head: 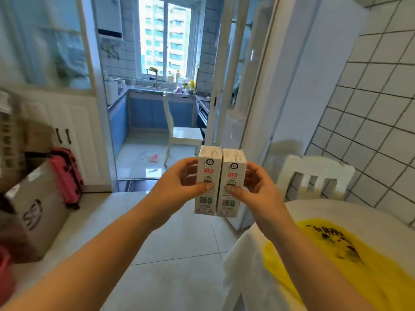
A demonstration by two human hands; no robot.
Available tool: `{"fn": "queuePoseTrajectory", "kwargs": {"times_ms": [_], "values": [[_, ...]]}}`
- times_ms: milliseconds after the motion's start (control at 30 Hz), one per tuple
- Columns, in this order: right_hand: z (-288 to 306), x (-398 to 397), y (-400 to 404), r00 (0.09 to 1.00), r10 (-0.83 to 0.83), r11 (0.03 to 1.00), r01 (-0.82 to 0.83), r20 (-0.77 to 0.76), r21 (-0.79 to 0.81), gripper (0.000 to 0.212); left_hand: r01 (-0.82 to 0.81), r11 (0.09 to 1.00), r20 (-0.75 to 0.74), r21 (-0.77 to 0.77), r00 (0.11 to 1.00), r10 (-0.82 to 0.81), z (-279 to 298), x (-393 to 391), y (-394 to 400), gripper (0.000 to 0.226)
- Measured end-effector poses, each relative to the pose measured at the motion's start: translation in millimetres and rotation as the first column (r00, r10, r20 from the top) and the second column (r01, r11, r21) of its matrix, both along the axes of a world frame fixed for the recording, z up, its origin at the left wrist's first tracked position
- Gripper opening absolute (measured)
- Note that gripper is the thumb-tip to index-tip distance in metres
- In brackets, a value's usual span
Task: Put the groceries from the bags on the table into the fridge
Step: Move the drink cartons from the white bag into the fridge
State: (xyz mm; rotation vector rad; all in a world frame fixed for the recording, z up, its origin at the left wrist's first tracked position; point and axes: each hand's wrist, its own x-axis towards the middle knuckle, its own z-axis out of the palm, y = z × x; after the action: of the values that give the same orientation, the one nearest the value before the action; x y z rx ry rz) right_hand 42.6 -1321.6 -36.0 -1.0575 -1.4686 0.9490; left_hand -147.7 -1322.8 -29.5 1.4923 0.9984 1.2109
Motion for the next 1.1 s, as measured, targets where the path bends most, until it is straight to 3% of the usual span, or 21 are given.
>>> {"fn": "queuePoseTrajectory", "kwargs": {"times_ms": [267, 533, 833, 1100], "values": [[10.6, -72.3, 121.5, 0.989, 0.115, 0.993, -0.118, 0.091, 0.021, 0.044, -0.133, 0.991, 0.006, 0.018, 0.991, 0.133, -0.9, -71.1, 105.8, 0.042], [27.3, -117.7, 306.3, 0.99, 0.118, 0.989, -0.124, 0.075, 0.079, 0.047, -0.232, 0.97, 0.002, 0.072, 0.972, 0.233, 17.0, -111.0, 283.6, 0.048], [62.7, -148.7, 503.3, 0.992, 0.12, 0.982, -0.115, -0.029, 0.148, 0.053, -0.248, 0.952, 0.021, 0.177, 0.968, 0.249, 61.9, -137.6, 472.6, 0.044], [54.5, -153.0, 657.5, 0.996, -0.027, 0.983, 0.041, -0.081, 0.178, 0.049, -0.135, 0.966, -0.042, 0.222, 0.988, 0.147, 60.7, -141.1, 651.5, 0.047]]}}
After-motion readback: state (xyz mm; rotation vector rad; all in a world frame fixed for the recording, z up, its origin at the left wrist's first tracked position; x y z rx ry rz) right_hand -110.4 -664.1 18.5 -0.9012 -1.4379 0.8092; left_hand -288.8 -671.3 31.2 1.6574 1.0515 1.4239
